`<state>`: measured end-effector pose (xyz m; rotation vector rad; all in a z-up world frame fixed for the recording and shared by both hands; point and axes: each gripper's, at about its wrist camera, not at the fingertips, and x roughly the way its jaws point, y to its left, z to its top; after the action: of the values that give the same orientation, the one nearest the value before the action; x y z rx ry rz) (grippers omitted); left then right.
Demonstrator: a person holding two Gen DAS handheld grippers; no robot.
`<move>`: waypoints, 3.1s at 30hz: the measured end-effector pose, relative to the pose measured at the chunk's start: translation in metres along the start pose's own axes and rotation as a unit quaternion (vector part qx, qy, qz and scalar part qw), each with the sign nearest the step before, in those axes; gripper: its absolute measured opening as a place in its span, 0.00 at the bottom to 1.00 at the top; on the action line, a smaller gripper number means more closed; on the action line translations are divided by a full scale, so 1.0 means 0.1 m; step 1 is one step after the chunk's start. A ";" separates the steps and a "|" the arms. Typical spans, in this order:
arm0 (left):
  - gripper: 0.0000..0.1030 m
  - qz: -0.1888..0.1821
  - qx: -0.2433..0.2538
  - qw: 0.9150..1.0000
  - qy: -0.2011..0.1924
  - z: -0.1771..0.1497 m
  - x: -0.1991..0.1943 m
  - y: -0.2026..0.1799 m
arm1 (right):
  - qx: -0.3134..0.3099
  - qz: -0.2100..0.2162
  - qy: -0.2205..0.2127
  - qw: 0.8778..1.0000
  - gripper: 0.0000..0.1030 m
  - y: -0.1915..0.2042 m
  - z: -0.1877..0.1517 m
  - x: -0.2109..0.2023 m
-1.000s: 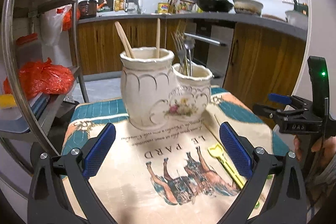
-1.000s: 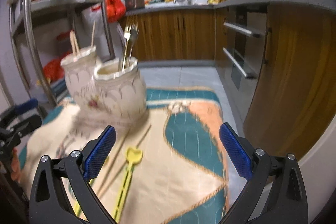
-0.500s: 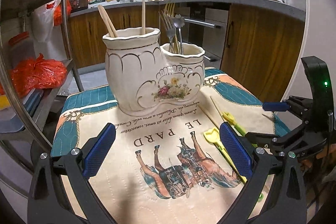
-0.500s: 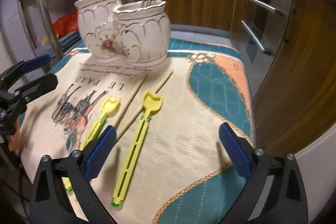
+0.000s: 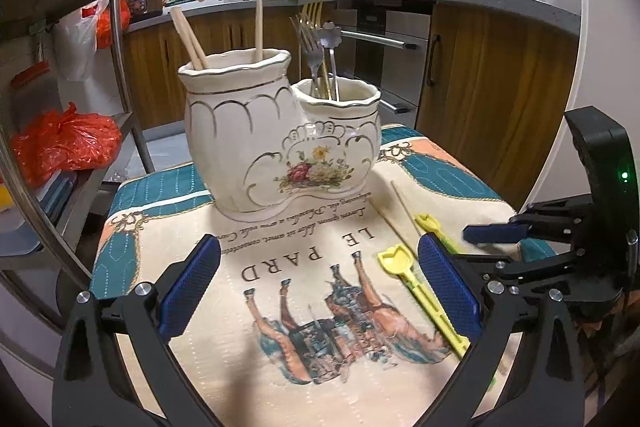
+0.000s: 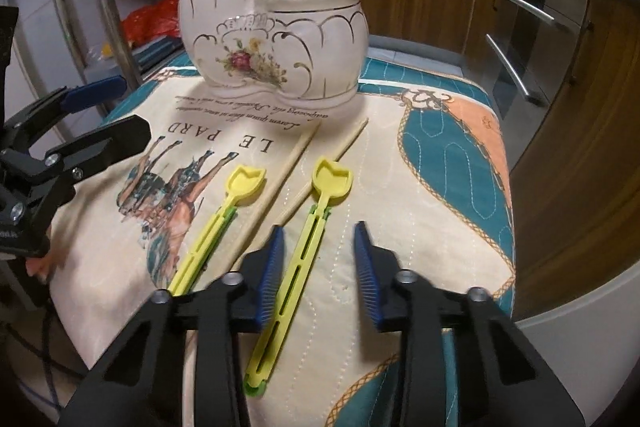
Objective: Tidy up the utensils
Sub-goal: 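Grasp a yellow-handled spoon with right tool while left grasps a chopstick, then lift chopstick over tall cup with left while right carries yellow spoon over short cup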
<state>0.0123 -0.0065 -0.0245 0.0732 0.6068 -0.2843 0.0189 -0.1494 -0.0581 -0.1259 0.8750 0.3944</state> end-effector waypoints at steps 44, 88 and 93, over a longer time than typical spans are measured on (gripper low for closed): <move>0.08 0.000 0.027 0.982 0.185 0.22 0.96 -0.78 | 0.046 0.008 -0.022 0.999 0.11 -0.46 0.07 -0.02; 0.04 -0.035 -0.055 0.984 -0.168 0.98 -0.78 0.44 | 0.038 0.006 -0.281 0.959 0.10 -0.22 0.63 -0.75; 0.04 -0.026 -0.066 0.980 -0.185 1.18 -0.66 0.65 | 0.047 0.026 -0.305 0.951 0.10 -0.20 0.98 -0.69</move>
<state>0.0443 0.0541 0.1089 -0.1216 0.2559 -0.2997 0.0577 -0.1618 0.0568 0.1065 0.2839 0.4090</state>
